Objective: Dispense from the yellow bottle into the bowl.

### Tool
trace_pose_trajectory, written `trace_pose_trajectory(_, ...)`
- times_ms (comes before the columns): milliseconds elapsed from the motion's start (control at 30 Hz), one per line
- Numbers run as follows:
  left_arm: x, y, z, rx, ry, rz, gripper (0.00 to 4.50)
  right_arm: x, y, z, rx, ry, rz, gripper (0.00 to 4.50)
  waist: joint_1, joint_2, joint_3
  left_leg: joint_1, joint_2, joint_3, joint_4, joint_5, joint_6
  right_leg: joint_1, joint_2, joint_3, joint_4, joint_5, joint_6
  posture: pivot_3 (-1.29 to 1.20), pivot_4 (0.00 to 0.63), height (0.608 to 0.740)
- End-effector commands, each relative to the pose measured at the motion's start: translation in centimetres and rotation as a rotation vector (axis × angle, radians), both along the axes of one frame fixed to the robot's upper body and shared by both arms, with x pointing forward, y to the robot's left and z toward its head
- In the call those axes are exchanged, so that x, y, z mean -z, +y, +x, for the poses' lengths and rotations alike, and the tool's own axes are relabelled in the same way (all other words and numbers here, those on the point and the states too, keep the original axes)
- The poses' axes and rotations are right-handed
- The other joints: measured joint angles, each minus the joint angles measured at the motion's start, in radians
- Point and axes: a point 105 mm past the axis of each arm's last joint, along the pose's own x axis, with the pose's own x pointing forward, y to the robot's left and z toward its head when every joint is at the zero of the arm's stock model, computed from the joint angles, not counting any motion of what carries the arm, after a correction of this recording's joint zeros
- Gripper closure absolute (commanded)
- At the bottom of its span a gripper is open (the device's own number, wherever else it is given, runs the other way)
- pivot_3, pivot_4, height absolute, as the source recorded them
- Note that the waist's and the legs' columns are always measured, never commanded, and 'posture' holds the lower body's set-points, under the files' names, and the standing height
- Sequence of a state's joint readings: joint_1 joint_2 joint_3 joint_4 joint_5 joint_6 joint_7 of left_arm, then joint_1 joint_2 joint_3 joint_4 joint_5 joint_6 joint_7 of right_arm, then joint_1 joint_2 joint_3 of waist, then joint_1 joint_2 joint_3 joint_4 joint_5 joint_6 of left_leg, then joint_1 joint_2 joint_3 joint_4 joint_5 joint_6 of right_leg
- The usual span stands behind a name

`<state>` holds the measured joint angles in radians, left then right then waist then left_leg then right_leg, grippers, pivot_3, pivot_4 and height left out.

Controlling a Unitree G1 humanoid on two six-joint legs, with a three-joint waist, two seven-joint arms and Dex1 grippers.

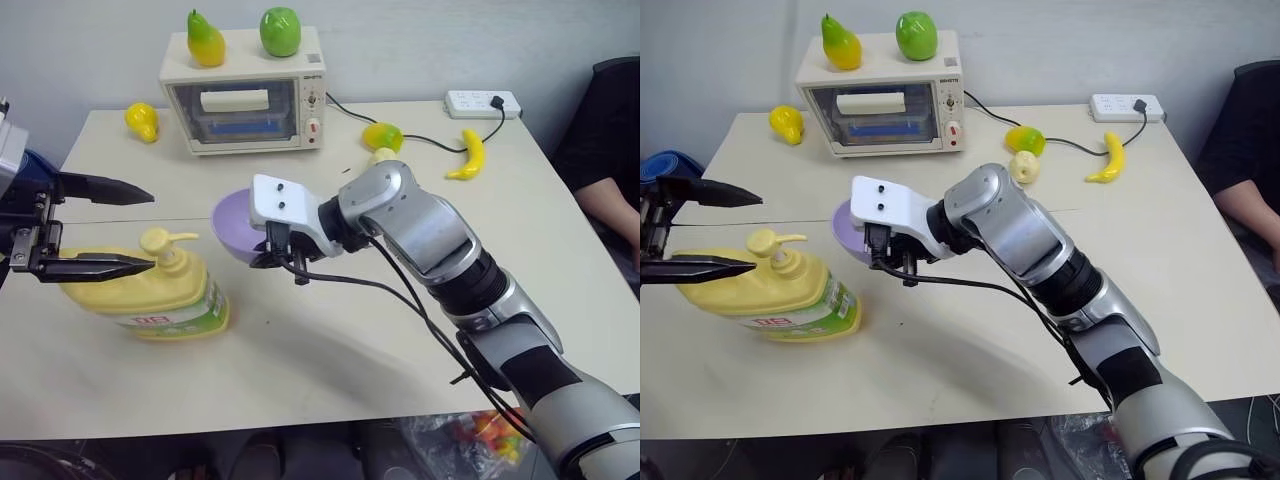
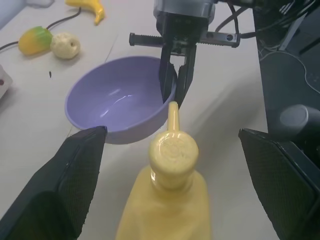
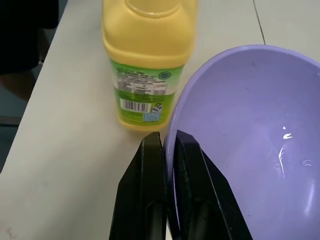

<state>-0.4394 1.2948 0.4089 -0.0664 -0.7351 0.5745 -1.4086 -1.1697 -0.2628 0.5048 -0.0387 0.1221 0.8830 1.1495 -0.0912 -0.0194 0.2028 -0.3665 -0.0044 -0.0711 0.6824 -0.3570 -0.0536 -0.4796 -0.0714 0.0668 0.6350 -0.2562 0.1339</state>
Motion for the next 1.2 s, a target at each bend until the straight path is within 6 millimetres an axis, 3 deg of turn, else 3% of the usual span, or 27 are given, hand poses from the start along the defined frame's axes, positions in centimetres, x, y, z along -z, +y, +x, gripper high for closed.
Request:
trace_pose_trajectory(33,-1.1,-0.1,0.3,-0.007,-0.059,-0.021,0.19,-1.8,0.7,-1.3,-0.059,-0.069,0.035,4.48,0.001,0.0,0.0,0.0,0.0,0.0,0.0,0.0,0.0,0.0,0.0,0.0,0.0,0.0,0.0,0.0,0.15,0.74)
trace_pose_trajectory(100,-1.4,-0.2,0.1,0.013,-0.041,-0.057,0.59,-1.6,0.7,-1.4,-0.065,-0.075,0.029,4.5,0.0,0.0,0.0,0.0,0.0,-0.001,0.0,0.0,0.0,0.0,0.0,-0.001,0.001,0.0,0.0,0.0,0.15,0.74)
trace_pose_trajectory(500,-0.1,0.1,-0.6,0.049,0.032,-0.022,4.41,-1.3,0.8,-1.3,-0.061,-0.086,0.012,4.5,-0.022,0.0,0.0,0.0,-0.001,0.0,0.001,0.0,0.0,-0.001,-0.004,-0.008,0.002,0.001,-0.001,0.0,0.15,0.74)
trace_pose_trajectory(967,1.4,0.5,0.2,0.003,0.026,0.049,4.48,-1.3,0.5,-1.8,-0.089,-0.125,-0.008,4.5,-0.021,0.0,0.0,0.0,-0.001,0.0,0.001,0.0,0.0,-0.001,-0.004,-0.008,0.002,0.001,-0.002,0.0,0.15,0.74)
trace_pose_trajectory(1200,1.4,0.3,0.2,0.011,0.018,0.056,4.48,-0.9,0.1,-3.0,-0.15,-0.144,-0.044,4.5,-0.02,0.0,0.0,0.001,-0.001,0.0,0.001,0.001,0.0,-0.001,-0.004,-0.008,0.003,0.001,-0.002,0.0,0.15,0.74)
